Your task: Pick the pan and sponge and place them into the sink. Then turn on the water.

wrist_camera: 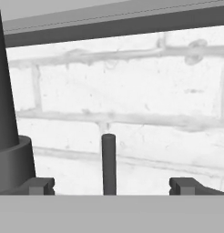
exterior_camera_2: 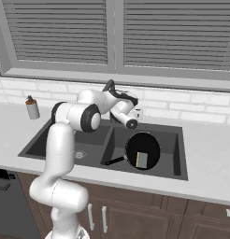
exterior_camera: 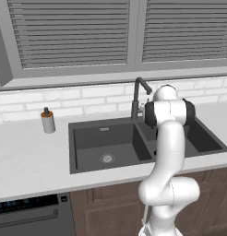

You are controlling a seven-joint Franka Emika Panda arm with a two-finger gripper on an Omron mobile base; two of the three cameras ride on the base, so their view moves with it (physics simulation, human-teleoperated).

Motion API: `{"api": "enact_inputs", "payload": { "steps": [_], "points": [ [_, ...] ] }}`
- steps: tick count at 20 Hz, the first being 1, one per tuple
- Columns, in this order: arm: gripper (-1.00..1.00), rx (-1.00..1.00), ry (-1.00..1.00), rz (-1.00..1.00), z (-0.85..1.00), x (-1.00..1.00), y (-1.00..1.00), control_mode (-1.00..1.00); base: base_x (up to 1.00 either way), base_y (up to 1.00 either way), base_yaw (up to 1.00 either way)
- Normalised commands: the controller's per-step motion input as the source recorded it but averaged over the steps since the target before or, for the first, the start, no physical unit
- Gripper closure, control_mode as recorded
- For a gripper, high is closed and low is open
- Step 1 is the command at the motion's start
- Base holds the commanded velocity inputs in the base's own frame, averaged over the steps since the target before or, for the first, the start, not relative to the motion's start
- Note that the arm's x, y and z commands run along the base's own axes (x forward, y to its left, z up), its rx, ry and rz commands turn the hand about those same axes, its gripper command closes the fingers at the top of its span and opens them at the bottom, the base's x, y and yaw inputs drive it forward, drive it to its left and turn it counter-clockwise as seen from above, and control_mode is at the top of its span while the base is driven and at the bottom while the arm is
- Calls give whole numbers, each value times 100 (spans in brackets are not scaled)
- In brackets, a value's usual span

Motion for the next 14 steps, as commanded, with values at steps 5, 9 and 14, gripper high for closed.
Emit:
{"api": "enact_inputs", "payload": {
  "steps": [5, 9, 14],
  "points": [
    [-100, 0, 0, -1, 0, 8, 0, -100, 0, 0, 0],
    [-100, 0, 0, 0, 0, 22, 0, -100, 0, 0, 0],
    [-100, 0, 0, 0, 0, 8, -1, -100, 0, 0, 0]
  ]
}}
